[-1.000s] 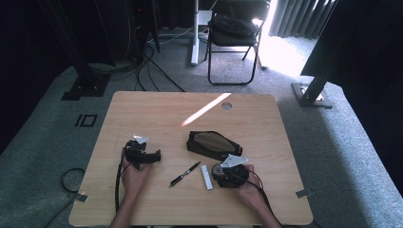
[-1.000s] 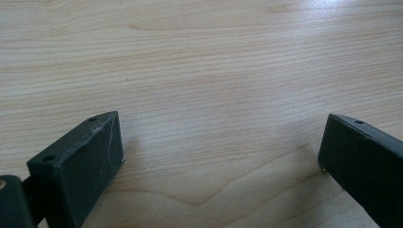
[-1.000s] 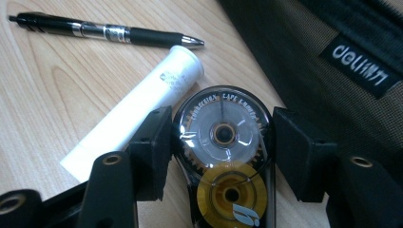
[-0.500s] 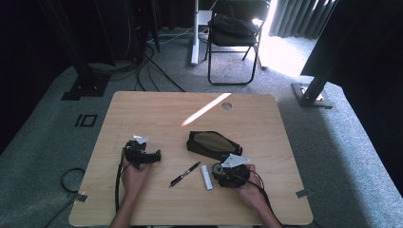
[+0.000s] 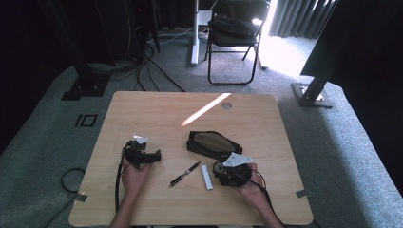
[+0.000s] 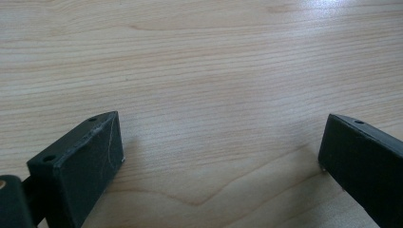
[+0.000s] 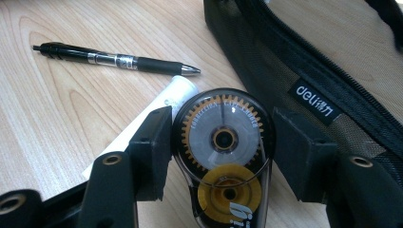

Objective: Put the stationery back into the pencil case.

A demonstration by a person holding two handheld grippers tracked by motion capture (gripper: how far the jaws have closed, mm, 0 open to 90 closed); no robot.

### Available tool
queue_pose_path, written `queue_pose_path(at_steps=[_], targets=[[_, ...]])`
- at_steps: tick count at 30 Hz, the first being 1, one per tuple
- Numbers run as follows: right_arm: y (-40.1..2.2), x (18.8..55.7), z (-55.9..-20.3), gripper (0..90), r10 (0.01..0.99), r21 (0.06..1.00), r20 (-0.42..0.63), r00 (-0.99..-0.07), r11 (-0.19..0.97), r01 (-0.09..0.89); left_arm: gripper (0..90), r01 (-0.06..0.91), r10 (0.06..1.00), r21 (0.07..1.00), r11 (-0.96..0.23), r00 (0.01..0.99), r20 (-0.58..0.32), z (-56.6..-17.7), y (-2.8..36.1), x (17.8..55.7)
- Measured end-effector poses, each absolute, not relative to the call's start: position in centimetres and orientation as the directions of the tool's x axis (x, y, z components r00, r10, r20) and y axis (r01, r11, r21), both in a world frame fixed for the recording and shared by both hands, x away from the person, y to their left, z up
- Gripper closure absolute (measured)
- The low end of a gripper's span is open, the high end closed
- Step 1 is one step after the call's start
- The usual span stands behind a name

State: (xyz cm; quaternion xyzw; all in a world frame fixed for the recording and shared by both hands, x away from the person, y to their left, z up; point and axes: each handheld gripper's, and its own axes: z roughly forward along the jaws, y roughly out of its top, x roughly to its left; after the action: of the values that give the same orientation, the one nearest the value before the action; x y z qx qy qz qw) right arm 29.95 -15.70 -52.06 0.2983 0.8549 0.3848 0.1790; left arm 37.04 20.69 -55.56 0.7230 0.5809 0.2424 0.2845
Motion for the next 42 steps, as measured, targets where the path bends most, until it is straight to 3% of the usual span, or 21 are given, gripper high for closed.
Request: queue_pose_path(at_steps=[42], targets=[[-16.6,29.9,-50.4,41.4,0.669,0.796,-0.084,-0.738,0.491,0.354,1.2,0.702,0.978,0.693,-0.163,0.208,0.020,-55.6,20.7,37.0]])
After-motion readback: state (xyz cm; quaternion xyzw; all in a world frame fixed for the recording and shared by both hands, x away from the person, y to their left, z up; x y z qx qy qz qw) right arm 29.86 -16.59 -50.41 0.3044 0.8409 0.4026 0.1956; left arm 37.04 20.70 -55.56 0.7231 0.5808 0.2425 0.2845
